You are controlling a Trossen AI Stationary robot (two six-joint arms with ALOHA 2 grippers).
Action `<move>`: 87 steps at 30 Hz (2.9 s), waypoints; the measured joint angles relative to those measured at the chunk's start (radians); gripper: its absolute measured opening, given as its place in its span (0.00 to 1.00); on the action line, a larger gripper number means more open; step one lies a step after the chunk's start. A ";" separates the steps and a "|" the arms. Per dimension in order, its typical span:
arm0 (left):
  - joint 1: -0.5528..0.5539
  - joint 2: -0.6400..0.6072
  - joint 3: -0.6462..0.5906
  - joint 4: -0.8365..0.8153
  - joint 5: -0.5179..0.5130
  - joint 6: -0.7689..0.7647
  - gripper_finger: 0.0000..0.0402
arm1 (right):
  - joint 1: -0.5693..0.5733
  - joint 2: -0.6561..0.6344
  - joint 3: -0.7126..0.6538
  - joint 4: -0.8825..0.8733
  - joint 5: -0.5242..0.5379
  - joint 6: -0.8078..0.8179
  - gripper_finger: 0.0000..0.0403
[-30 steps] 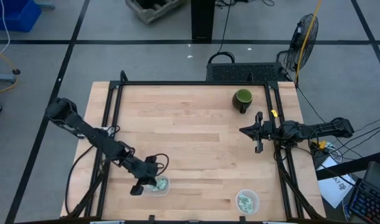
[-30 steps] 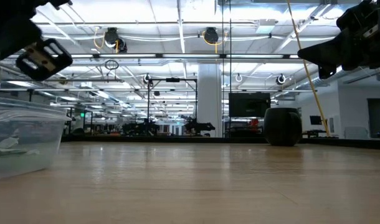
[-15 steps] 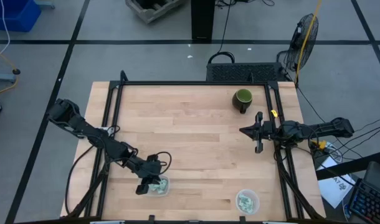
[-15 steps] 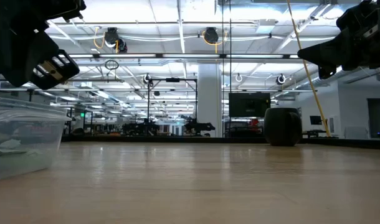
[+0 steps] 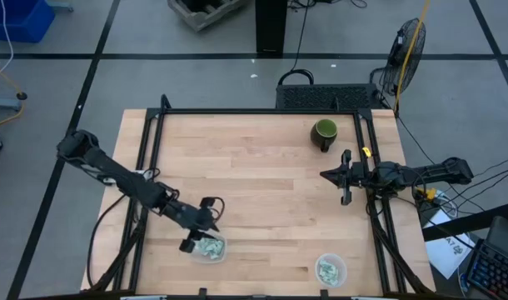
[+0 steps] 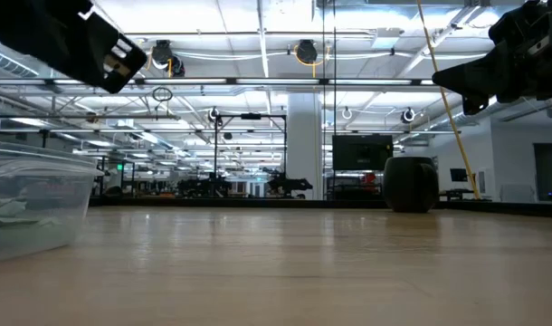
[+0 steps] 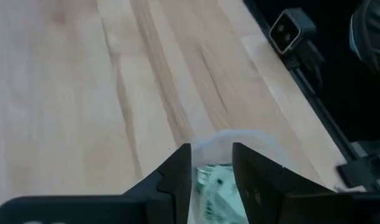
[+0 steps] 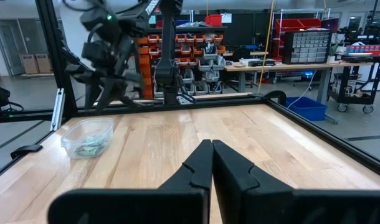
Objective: Pick and place Stevia / Truvia into bins
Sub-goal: Return to Home Position
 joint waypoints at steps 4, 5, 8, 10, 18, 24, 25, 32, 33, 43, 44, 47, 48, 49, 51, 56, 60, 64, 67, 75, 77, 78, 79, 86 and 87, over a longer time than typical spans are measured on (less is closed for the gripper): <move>0.023 -0.091 -0.063 0.051 0.040 0.075 0.30 | 0.000 0.000 0.000 0.000 0.000 0.000 0.01; 0.030 -0.118 -0.096 0.085 0.066 0.089 0.30 | 0.000 0.000 0.000 0.000 0.000 0.000 0.01; 0.057 -0.202 -0.204 0.210 0.132 0.107 0.30 | 0.000 0.000 0.000 0.000 0.000 0.000 0.01; 0.078 -0.272 -0.257 0.227 0.131 0.100 0.30 | 0.000 0.000 0.000 0.000 0.000 0.000 0.01; 0.152 -0.556 -0.423 0.189 0.123 0.162 0.30 | 0.000 0.000 0.000 0.000 0.000 0.000 0.01; 0.209 -0.734 -0.497 0.189 0.100 0.240 0.30 | 0.000 0.000 0.000 0.000 0.000 0.000 0.01; 0.218 -0.761 -0.502 0.190 0.098 0.249 0.30 | 0.000 0.000 0.000 0.000 0.000 0.000 0.01; 0.286 -0.967 -0.511 0.084 -0.012 0.255 0.30 | 0.000 0.000 0.000 0.000 0.000 0.000 0.01; 0.293 -0.993 -0.511 0.074 -0.033 0.250 0.30 | 0.000 0.000 0.000 0.000 0.000 0.000 0.01; 0.302 -1.193 -0.524 -0.023 -0.123 0.262 0.30 | 0.000 0.000 0.000 0.000 0.000 0.000 0.01; 0.302 -1.209 -0.532 -0.026 -0.134 0.266 0.30 | 0.000 0.000 0.000 0.000 0.000 0.000 0.01; 0.302 -1.263 -0.564 -0.026 -0.171 0.270 0.30 | 0.000 0.000 0.000 0.000 0.000 0.000 0.01; 0.302 -1.282 -0.575 -0.026 -0.177 0.270 0.30 | 0.000 0.000 0.000 0.000 0.000 0.000 0.01; 0.302 -1.298 -0.587 -0.025 -0.181 0.269 0.30 | 0.000 0.000 0.000 0.000 0.000 0.000 0.01; 0.302 -1.298 -0.608 -0.009 -0.182 0.265 0.30 | 0.000 0.000 0.000 0.000 0.000 0.000 0.01; 0.304 -1.290 -0.646 0.066 -0.183 0.266 0.30 | 0.000 0.000 0.000 0.000 0.000 0.000 0.01; 0.304 -1.289 -0.658 0.106 -0.224 0.266 0.30 | 0.000 0.000 0.000 0.000 0.000 0.000 0.01; 0.304 -1.290 -0.658 0.114 -0.255 0.301 0.30 | 0.000 0.000 0.000 0.000 0.000 0.000 0.01; 0.304 -1.290 -0.659 0.116 -0.255 0.287 0.30 | 0.000 0.000 0.000 0.000 0.000 0.000 0.01; 0.304 -1.290 -0.659 0.116 -0.255 0.287 0.30 | 0.000 0.000 0.000 0.000 0.000 0.000 0.01; 0.304 -1.290 -0.659 0.116 -0.255 0.287 0.30 | 0.000 0.000 0.000 0.000 0.000 0.000 0.01; 0.304 -1.290 -0.659 0.116 -0.255 0.288 0.30 | 0.000 0.000 0.000 0.000 0.000 0.000 0.01; 0.304 -1.290 -0.659 0.116 -0.255 0.289 0.30 | 0.000 0.000 0.000 0.000 0.000 0.000 0.01; 0.304 -1.290 -0.659 0.116 -0.255 0.289 0.30 | 0.000 0.000 0.000 0.000 0.000 0.000 0.01; 0.304 -1.290 -0.659 0.116 -0.255 0.289 0.30 | 0.000 0.000 0.000 0.000 0.000 0.000 0.01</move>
